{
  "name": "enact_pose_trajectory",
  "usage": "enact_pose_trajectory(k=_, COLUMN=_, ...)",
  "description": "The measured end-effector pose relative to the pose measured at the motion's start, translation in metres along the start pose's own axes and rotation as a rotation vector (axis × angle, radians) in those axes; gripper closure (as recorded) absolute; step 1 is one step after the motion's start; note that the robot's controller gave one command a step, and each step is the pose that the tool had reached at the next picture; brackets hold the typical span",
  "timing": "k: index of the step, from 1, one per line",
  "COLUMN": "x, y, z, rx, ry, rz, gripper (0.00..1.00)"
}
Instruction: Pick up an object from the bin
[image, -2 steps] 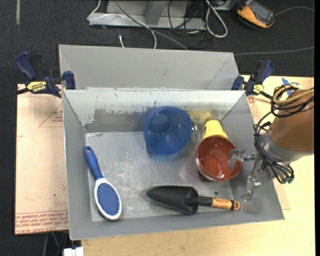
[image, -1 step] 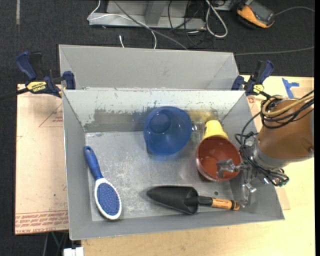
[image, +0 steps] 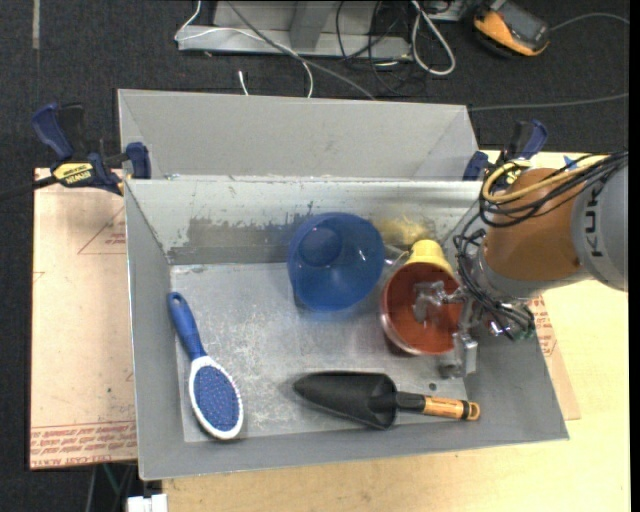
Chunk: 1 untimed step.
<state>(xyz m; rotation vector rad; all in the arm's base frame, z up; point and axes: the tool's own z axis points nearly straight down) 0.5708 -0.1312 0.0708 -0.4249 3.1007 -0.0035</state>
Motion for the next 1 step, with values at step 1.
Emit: enact_pose_trajectory(k=1, x=-0.0135, y=-0.0073, z=-0.0046, rx=-0.009, ry=0.004, rz=-0.431, gripper=1.00)
